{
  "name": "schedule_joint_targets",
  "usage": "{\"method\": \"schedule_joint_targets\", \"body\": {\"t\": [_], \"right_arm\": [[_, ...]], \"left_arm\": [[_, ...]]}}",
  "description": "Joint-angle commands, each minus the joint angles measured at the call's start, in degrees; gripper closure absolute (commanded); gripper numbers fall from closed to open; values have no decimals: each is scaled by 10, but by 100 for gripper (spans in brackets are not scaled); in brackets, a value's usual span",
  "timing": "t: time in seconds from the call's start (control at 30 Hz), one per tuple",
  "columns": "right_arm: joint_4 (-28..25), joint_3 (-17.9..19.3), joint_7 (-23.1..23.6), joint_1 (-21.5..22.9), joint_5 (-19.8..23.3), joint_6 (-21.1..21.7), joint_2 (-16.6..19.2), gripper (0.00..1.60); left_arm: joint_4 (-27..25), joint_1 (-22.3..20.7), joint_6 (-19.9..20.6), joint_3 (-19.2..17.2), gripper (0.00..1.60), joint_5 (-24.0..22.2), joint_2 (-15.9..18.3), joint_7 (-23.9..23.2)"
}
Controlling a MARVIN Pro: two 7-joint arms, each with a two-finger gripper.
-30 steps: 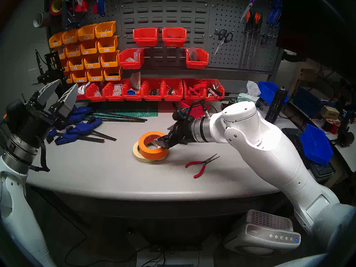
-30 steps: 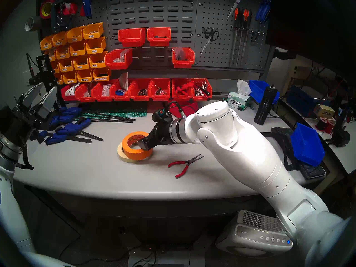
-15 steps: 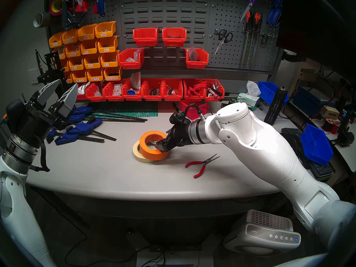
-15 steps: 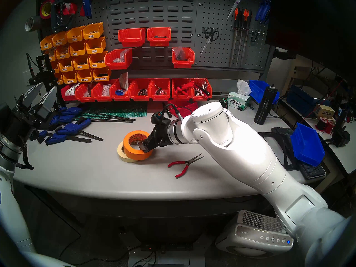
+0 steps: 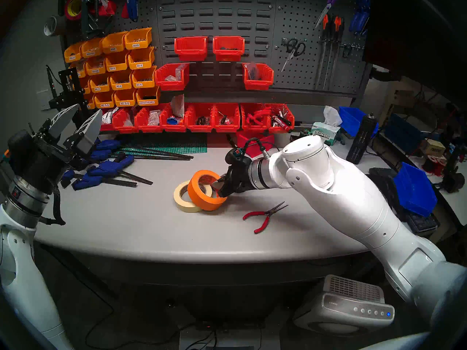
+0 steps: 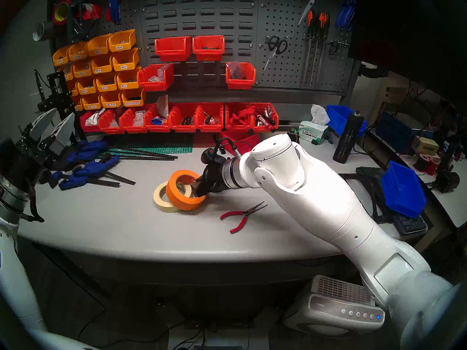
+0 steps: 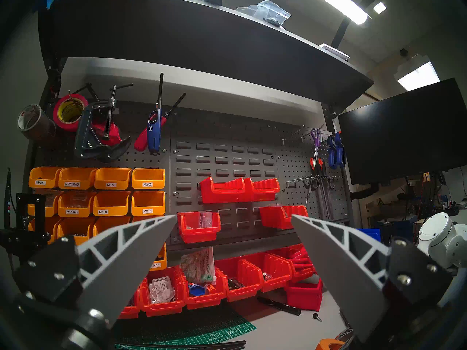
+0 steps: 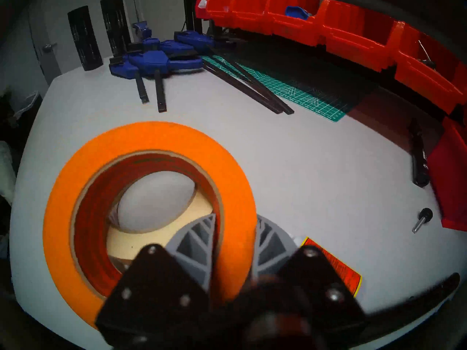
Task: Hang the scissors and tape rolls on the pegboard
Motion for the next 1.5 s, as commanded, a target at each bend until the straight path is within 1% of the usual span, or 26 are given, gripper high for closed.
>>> {"method": "schedule_joint_targets", "body": {"t": [0.0,0.07,0.13,0.33,0.47,0.53,0.7,0.8,0.9,0.97,1.1,1.23,1.27,1.33,1.37,1.43,1.47], "right_arm": [[-22,13,4,9,1,-5,8,160],[-26,18,1,4,1,-11,10,160],[-37,34,1,-3,5,-21,16,160],[-56,54,5,-11,15,-23,29,160],[-65,73,2,-28,26,-37,35,160],[-74,90,2,-43,36,-49,37,160],[-85,104,1,-54,43,-56,43,160],[-94,115,-1,-67,48,-66,49,160],[-114,130,-4,-81,51,-81,58,160],[-129,150,-7,-95,59,-92,64,160],[-153,184,-20,-113,61,-114,80,160],[-173,229,-39,-138,68,-143,85,160],[-177,227,-46,-133,68,-147,93,160],[-187,260,-53,-155,70,-164,90,160],[-189,263,-60,-157,74,-172,95,160],[-194,284,-69,-170,75,-186,95,160],[-194,287,-82,-170,76,-192,95,160]], "left_arm": [[-11,-6,-1,-1,0,-4,1,1],[-11,-6,-1,-1,0,-4,1,1],[-11,-6,-1,-1,0,-4,2,1],[-11,-6,-1,-1,0,-4,2,0],[-11,-6,-1,-1,0,-4,2,0],[-11,-6,-1,-1,0,-4,2,0],[-11,-6,-1,-1,0,-4,1,0],[-11,-6,-1,-1,0,-4,1,0],[-11,-6,-1,-1,0,-4,2,0],[-10,-6,-1,-1,0,-4,2,0],[-10,-6,-2,-1,0,-4,2,0],[-10,-6,-2,-1,0,-3,2,-1],[-10,-6,-2,-1,0,-3,2,-1],[-10,-6,-2,-1,0,-3,2,-1],[-10,-6,-2,-1,0,-3,2,-1],[-10,-6,-2,-1,0,-3,2,-1],[-10,-6,-2,-1,0,-3,2,-1]]}}
